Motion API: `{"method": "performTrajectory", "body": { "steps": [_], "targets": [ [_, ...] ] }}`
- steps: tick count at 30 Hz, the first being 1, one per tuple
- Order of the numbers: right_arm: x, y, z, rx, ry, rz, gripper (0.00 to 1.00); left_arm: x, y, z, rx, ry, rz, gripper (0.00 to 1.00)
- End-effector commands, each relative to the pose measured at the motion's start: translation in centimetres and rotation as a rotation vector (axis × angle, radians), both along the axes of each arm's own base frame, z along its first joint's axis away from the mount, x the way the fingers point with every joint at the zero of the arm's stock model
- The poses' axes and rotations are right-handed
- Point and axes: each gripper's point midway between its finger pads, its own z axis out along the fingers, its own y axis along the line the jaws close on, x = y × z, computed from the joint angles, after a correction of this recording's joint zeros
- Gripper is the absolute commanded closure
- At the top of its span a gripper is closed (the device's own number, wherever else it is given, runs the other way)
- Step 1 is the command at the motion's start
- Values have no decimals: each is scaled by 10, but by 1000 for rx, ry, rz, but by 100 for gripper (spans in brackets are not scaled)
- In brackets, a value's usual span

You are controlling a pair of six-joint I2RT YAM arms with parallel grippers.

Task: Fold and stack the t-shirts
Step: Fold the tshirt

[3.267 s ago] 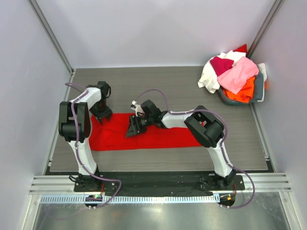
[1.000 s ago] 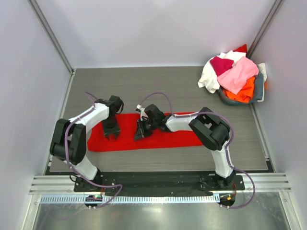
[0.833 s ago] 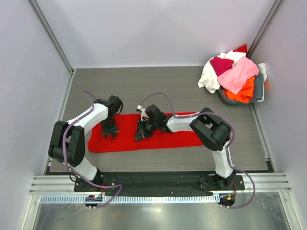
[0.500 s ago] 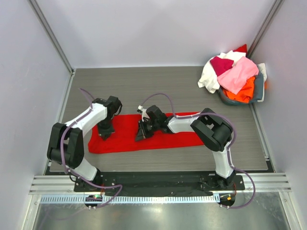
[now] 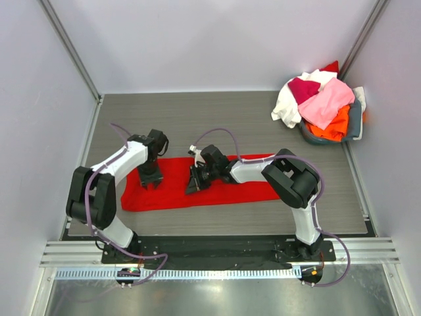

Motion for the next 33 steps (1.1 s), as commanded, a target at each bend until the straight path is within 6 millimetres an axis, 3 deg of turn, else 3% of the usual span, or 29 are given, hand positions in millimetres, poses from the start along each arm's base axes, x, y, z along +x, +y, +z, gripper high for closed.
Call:
{"method": "performTrajectory", "body": {
  "steps": [1, 8, 12, 19, 22, 25, 28, 33],
  "targets": [
    [1, 7, 32, 70, -50, 16, 96, 4, -6, -15, -35, 2, 5, 67],
    [2, 7, 31, 68, -51, 14, 95, 0, -4, -30, -22, 16, 16, 75],
    [2, 7, 30, 63, -48, 15, 96, -6, 4, -37, 23, 40, 27, 72],
    [2, 6, 29, 60, -47, 11, 95, -10, 28, -31, 169, 49, 74, 72],
    [2, 7, 31, 61, -50, 11, 88, -12, 26, -22, 143, 13, 83, 73],
    [4, 6, 38, 64, -58, 5, 65, -12, 21, -10, 95, -36, 94, 72],
    [6, 5, 47, 62, -70, -8, 52, -12, 13, 7, 25, -106, 105, 72],
    [8, 3, 76, 83, -98, -32, 53, -10, 0, 27, -85, -215, 129, 75]
  ]
}}
